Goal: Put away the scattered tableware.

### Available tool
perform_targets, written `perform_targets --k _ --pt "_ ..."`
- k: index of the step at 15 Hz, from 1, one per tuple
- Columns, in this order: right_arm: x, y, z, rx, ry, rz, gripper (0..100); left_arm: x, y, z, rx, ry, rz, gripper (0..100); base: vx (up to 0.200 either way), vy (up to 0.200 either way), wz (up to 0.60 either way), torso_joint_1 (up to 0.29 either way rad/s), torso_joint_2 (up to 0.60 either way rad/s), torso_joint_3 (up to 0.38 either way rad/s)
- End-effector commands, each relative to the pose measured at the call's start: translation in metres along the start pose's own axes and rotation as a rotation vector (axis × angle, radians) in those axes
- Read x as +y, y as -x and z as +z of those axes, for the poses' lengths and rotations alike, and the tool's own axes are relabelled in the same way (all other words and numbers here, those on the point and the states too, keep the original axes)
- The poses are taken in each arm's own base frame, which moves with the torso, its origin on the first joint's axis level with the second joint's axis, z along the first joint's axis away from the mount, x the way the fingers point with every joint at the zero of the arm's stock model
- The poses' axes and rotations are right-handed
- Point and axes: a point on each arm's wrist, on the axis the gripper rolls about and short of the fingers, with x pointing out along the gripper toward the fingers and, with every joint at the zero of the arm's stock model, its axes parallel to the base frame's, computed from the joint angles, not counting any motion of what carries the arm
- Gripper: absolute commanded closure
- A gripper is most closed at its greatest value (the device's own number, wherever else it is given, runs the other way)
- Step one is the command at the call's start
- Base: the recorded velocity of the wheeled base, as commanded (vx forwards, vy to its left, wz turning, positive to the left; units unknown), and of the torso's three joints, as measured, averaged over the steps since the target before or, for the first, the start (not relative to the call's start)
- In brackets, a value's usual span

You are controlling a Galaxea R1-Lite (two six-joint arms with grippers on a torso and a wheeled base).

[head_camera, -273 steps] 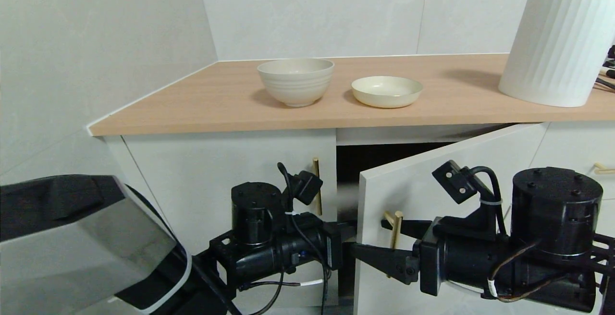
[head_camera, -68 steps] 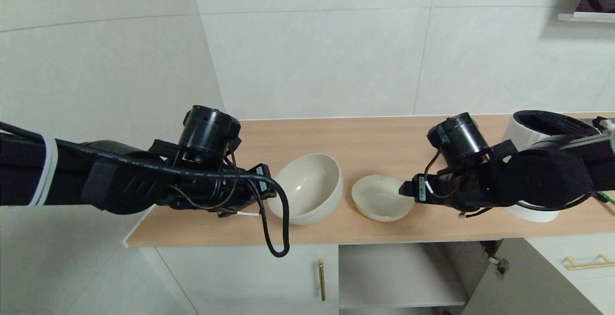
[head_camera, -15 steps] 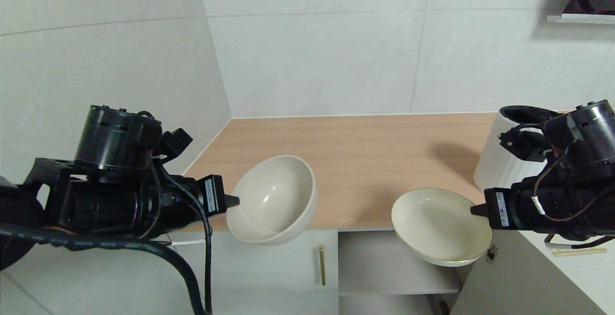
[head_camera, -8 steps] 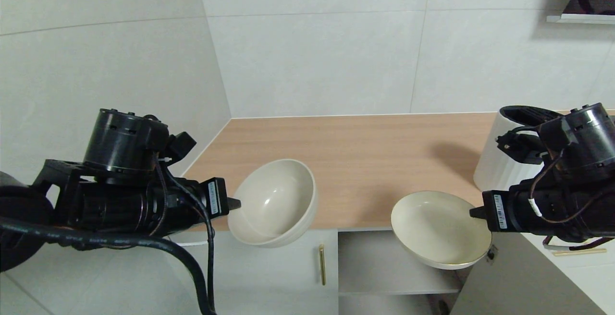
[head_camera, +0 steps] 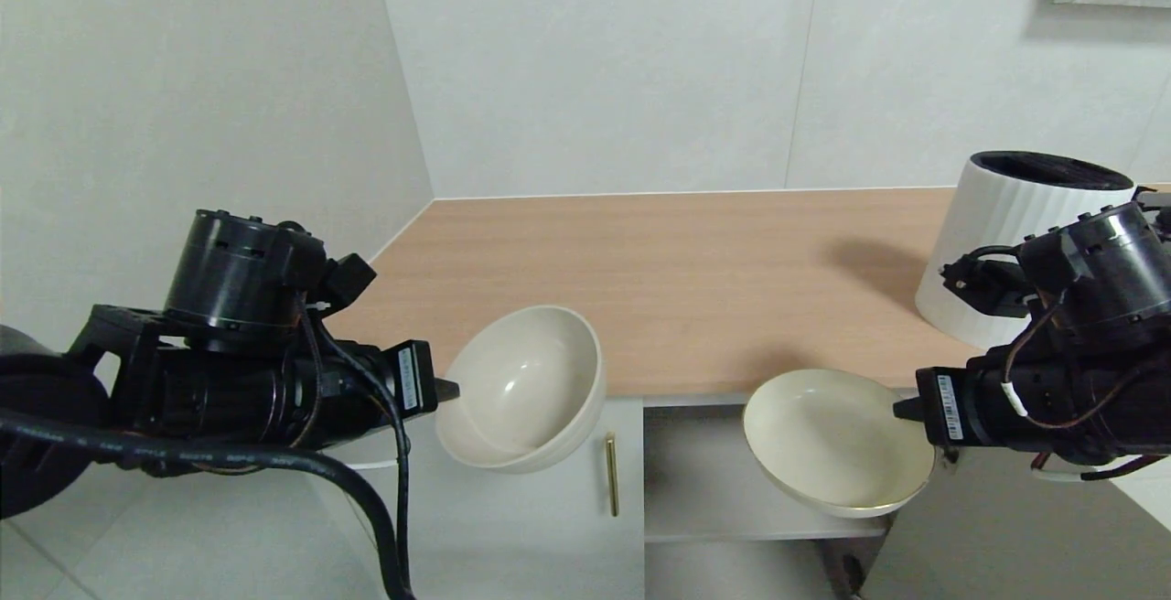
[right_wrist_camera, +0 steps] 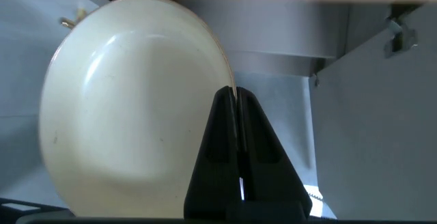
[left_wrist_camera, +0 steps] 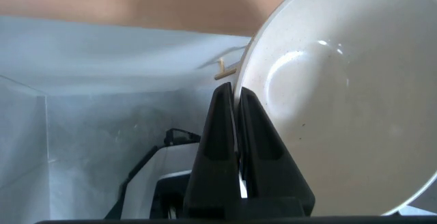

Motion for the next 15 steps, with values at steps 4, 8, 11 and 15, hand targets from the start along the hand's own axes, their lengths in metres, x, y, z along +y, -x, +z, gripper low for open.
perform_targets --k 4,8,11,15 --pt "0.0 0.0 0.0 0.001 0.001 0.001 100 0.0 -0.001 0.0 0.003 -0.001 0.002 100 0.0 0.0 0.0 -0.203 0.49 0.282" --pt "0.0 -0.001 0.0 0.003 0.001 -0.001 100 0.0 0.0 0.0 0.0 -0.001 0.0 100 0.0 0.0 0.0 -0.187 0.48 0.284" --pt "0.0 -0.001 0.0 0.003 0.001 -0.001 100 0.0 0.008 -0.001 -0.012 -0.008 -0.013 100 0.0 0.0 0.0 -0.17 0.46 0.297" --pt "0.0 -0.002 -0.001 0.008 0.003 0.0 100 0.003 0.009 -0.007 0.004 -0.061 -0.004 100 0.0 0.0 0.0 -0.141 0.46 0.305"
